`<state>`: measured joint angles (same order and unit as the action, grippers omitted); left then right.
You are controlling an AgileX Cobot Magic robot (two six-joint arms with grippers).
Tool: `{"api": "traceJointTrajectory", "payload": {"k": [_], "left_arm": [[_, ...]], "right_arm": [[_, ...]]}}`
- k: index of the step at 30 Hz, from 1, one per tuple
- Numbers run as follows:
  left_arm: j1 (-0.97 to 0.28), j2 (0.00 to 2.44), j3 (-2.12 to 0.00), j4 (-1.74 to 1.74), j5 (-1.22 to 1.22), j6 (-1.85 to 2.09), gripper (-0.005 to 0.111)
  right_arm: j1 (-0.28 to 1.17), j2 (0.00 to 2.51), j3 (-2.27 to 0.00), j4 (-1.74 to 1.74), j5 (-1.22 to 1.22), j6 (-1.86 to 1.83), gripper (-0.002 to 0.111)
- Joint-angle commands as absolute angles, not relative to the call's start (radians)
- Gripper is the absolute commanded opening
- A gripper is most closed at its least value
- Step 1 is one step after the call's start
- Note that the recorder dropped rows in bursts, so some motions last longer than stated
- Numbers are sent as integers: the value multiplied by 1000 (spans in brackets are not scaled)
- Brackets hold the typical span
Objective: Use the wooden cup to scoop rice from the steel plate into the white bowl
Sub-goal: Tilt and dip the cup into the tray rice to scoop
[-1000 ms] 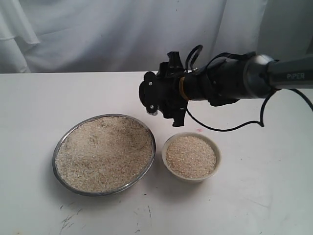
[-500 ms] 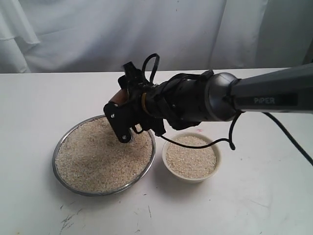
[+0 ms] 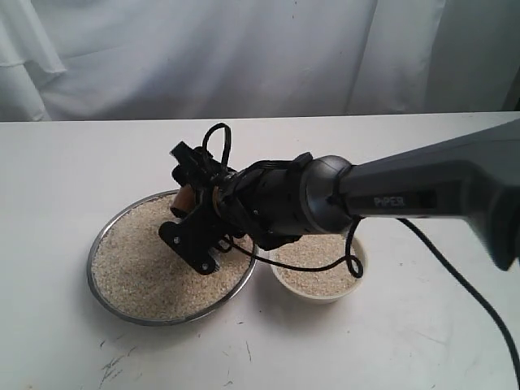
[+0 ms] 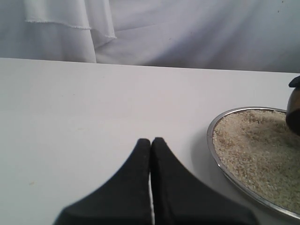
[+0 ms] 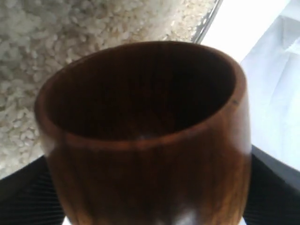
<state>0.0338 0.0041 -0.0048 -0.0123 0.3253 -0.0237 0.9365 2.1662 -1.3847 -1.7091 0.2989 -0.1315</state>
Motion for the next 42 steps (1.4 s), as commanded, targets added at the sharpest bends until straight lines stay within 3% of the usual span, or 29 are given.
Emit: {"api": "traceJointTrajectory", "payload": {"k": [1, 9, 22, 42], "left_arm": [[31, 0, 0, -12, 319, -24, 0], [31, 0, 0, -12, 319, -24, 0], [31, 0, 0, -12, 319, -24, 0], [31, 0, 0, -12, 319, -24, 0]], "right_arm": [[931, 2219, -1461, -1689, 319, -146, 0], [936, 2286, -1553, -1681, 338, -167, 0], [954, 2296, -1523, -1527, 212, -378, 0], [966, 2296, -1516, -1026, 131, -423, 0]]}}
